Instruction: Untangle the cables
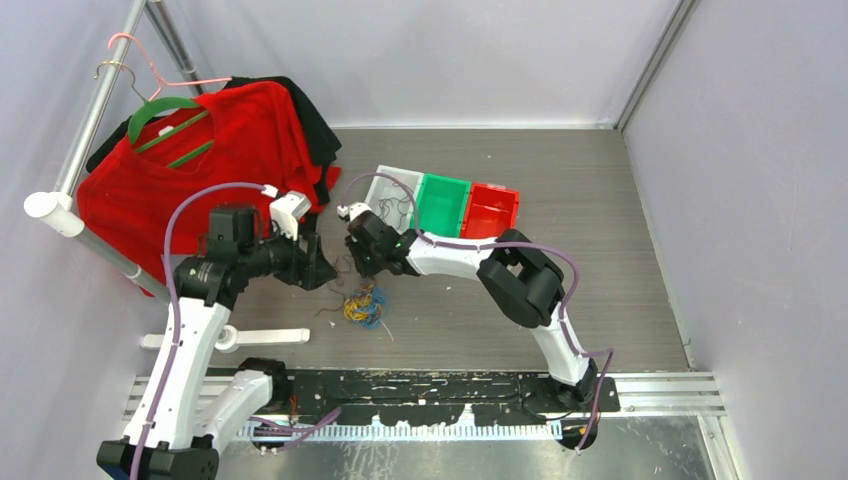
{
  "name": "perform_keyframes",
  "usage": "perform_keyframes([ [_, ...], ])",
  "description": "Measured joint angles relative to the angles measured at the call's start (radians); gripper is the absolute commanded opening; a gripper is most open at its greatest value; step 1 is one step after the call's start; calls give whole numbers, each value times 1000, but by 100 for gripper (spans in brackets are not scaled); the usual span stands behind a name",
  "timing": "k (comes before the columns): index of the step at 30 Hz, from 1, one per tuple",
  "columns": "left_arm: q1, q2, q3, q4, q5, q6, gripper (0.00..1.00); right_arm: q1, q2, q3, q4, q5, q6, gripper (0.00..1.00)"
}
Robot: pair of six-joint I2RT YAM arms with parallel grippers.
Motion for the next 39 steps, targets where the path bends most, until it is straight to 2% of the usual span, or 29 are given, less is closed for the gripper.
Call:
perform_keyframes([
  [2,0,23,26,-26,7,7,73,0,0,-9,22,16,3,3],
  [3,2,35,38,-34,11,11,73,0,0,-12,31,20,2,1],
  [11,23,41,45,-42,24,-9,73,-29,-52,-112,201,-23,57,1],
  [22,39,-1,-24,10,57,-6,72,-48,-349,-251,438,-103,166,1],
  [39,39,-9,-87,216,148,-61,71,-45,-524,-288,508,-138,299,1],
])
